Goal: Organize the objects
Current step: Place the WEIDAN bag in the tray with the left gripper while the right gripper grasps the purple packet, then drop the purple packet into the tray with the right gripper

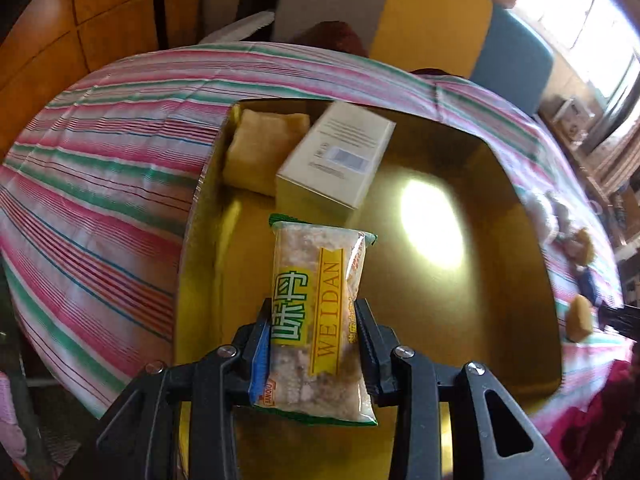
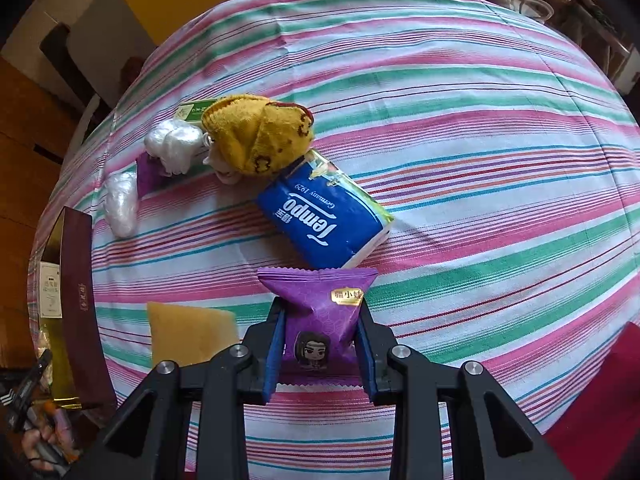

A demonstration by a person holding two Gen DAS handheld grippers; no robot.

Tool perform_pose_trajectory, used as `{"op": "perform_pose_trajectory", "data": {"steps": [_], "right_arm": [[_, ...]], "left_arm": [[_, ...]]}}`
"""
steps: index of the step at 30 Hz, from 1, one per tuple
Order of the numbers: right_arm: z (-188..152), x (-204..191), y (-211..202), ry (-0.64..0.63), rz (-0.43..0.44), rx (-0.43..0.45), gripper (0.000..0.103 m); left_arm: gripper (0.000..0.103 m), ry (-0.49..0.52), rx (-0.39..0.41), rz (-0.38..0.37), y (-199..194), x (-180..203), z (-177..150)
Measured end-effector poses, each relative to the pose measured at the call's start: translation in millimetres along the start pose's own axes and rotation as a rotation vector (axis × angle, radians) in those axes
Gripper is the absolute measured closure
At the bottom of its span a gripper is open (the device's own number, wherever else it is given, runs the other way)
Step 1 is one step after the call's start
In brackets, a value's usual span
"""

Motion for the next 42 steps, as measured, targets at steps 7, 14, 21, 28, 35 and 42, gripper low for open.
{"op": "perform_pose_trajectory", "data": {"steps": [7, 14, 21, 28, 35, 42], "right_arm": [[0.2, -0.6, -11.7, 0.005, -0.005, 0.007, 0.071], [8.9, -42.7, 1.2, 0.010, -0.012, 0.012, 0.071], [15.8, -62.7, 13.1, 0.030, 0.000, 0.073, 0.071], [10.2, -63.2, -10.4, 0.057, 0.024, 0.197, 0.071], [5.6, -98.0, -34.1, -0.026, -0.026, 0.286, 0.071], [-6.5, -220.9, -54.4, -0.279, 0.109, 0.314, 0.071]], "left_arm": [[0.060, -0.009, 0.013, 0.124, 21.5, -11.0, 18.7], [0.051, 0.056, 0.111, 0.118, -11.0, -9.8, 17.3], [0.051, 0.034, 0.209, 0.115, -49.9, -21.5, -2.5], [0.051, 0.043, 0.235, 0.142, -62.3, -35.5, -26.1], [0.051, 0.012, 0.236, 0.128, -67.2, -47.1, -33.3], [0.051, 0.007, 0.232, 0.121, -73.5, -58.8, -34.7]]}}
Point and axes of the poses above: each gripper's, at about its wrist camera, not at the fingertips, and y roughly the way its jaws point, x to its right, z to its top, the point moved 3 cm from there along y, roughly the way its jaws point, and after that the axes turned 1 degree about x, right-handed, at the moved point
